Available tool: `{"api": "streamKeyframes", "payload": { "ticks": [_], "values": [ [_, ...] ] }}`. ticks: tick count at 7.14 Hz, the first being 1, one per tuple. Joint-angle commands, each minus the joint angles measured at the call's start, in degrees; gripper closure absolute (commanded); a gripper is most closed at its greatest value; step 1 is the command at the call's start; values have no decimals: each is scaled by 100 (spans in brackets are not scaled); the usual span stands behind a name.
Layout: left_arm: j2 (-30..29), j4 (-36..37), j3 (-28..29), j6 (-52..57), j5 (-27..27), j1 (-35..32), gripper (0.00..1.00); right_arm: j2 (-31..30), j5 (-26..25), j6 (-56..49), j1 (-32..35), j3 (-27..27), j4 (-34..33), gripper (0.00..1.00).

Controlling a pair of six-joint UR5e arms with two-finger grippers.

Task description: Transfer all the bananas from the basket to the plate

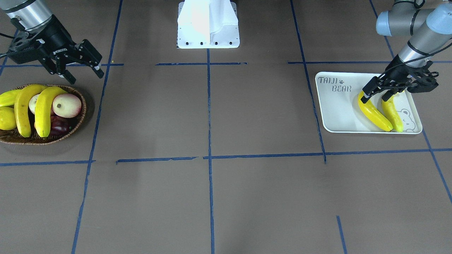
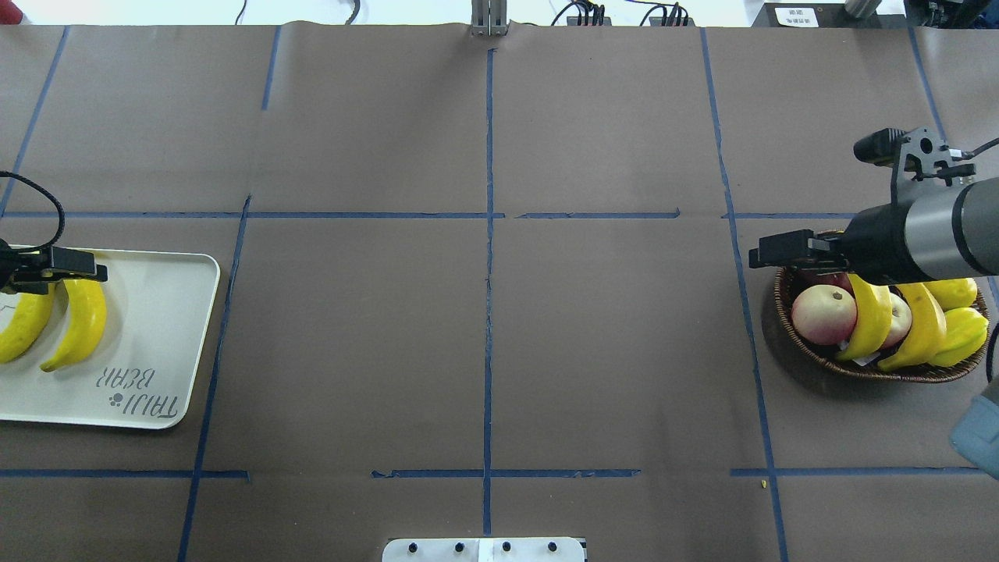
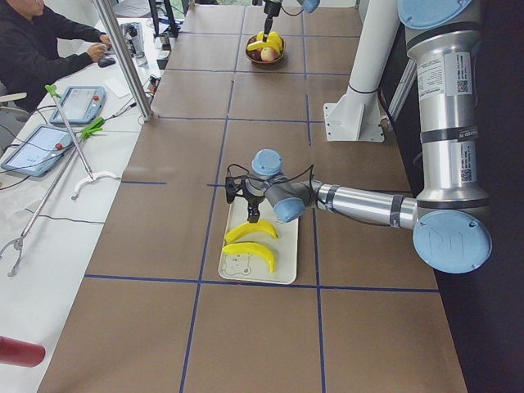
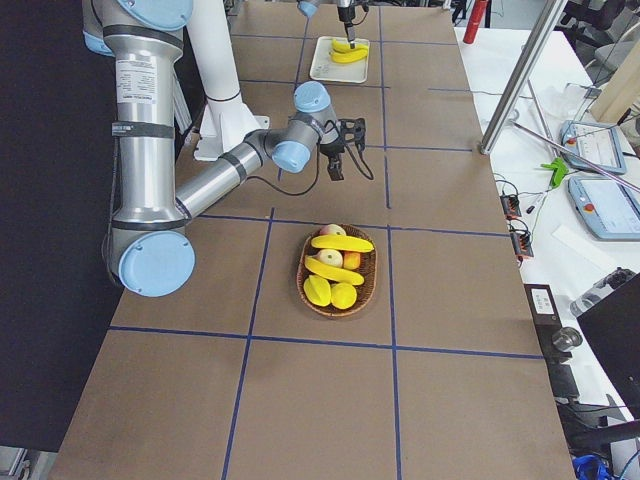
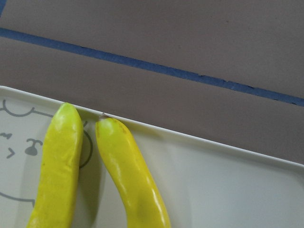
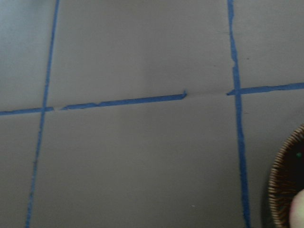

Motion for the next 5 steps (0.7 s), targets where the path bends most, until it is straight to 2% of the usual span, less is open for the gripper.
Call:
{"api": "streamKeyframes", "payload": {
  "ticks": [1,3,5],
  "values": [
    [-197,9,-107,-10,-213,6,0,-919,69,-735,222,0,71,0],
    [-250,9,-116,-10,-213,7,0,-1073,43,-648,275,-348,63,0],
    [-399,9,-11,-10,-213,15,0,-828,26,-630,241,-963,63,0]
  ]
}}
